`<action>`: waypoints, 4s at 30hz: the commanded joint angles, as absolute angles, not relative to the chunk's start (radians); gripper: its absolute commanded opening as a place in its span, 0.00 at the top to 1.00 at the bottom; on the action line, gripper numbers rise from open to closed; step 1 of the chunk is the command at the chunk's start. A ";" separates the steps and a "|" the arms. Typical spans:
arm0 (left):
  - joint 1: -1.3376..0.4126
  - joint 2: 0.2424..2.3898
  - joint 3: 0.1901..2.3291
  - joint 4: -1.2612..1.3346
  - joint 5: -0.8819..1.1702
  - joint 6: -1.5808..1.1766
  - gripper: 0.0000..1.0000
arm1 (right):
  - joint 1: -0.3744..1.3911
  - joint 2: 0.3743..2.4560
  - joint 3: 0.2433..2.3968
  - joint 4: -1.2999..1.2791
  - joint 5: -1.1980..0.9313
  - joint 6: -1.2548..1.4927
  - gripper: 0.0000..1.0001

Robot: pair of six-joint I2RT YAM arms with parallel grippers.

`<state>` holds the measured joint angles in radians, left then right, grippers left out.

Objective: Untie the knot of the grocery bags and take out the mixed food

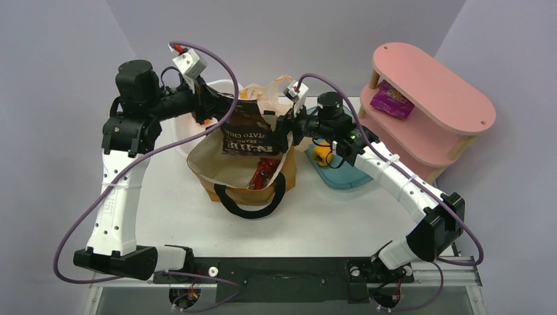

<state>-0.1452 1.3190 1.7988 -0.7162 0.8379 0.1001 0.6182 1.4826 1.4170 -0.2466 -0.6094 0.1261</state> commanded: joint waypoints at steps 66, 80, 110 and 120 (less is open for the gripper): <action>-0.409 1.204 1.228 -0.394 0.609 0.501 0.43 | 0.669 1.409 1.457 -0.115 -0.884 0.026 1.00; -0.378 1.151 1.170 -0.346 0.707 0.637 0.53 | 0.679 1.416 1.496 -0.283 -0.972 -0.114 1.00; -0.236 1.142 1.336 -0.389 1.092 0.288 1.00 | 0.723 1.410 1.484 -0.391 -0.455 -0.228 0.09; -0.185 1.149 1.438 -0.672 1.181 0.466 1.00 | 0.651 1.391 1.463 -0.370 -0.511 -0.221 0.09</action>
